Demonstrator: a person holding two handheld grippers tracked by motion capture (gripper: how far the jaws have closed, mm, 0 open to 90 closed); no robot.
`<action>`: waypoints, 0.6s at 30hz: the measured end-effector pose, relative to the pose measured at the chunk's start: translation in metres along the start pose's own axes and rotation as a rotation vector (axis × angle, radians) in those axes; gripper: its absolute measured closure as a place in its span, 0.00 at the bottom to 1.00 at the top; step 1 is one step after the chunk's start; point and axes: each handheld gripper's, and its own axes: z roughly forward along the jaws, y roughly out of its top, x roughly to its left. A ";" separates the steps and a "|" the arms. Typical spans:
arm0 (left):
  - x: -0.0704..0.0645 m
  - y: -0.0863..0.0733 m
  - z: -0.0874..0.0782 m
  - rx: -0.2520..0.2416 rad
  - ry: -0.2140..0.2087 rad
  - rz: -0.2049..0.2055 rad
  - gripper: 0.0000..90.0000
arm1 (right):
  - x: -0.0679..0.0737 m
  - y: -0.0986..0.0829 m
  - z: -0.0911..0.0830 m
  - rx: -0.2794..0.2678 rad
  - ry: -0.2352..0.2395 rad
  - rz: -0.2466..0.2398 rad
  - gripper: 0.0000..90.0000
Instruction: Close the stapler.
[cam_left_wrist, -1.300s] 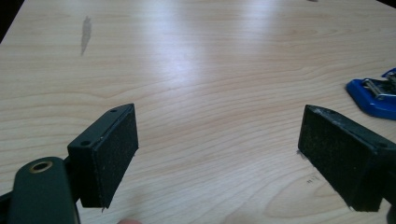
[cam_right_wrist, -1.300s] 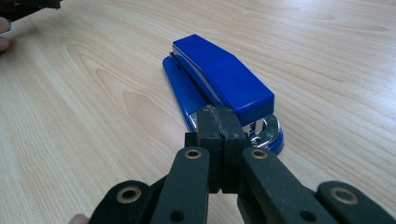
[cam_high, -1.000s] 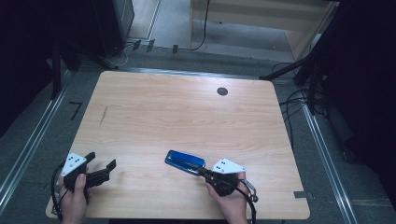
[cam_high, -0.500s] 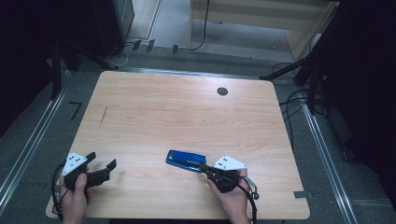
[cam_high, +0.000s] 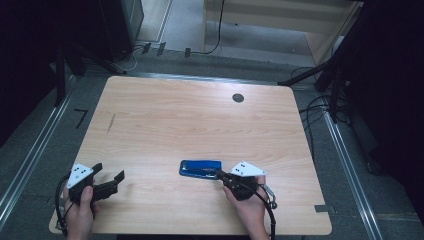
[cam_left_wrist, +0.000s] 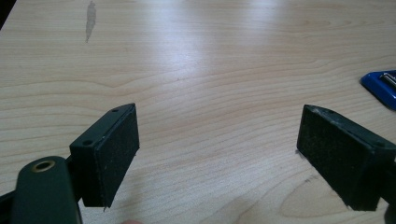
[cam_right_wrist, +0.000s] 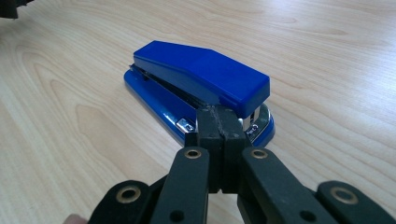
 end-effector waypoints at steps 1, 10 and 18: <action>0.000 0.000 0.000 -0.001 0.003 -0.001 0.15 | -0.001 0.001 0.001 -0.001 -0.005 0.003 1.00; 0.000 0.000 0.000 -0.001 0.006 -0.007 0.15 | -0.002 0.008 0.002 -0.016 -0.013 0.006 1.00; 0.000 0.000 0.000 -0.001 0.007 -0.007 0.15 | -0.005 0.011 0.003 -0.018 -0.018 0.006 1.00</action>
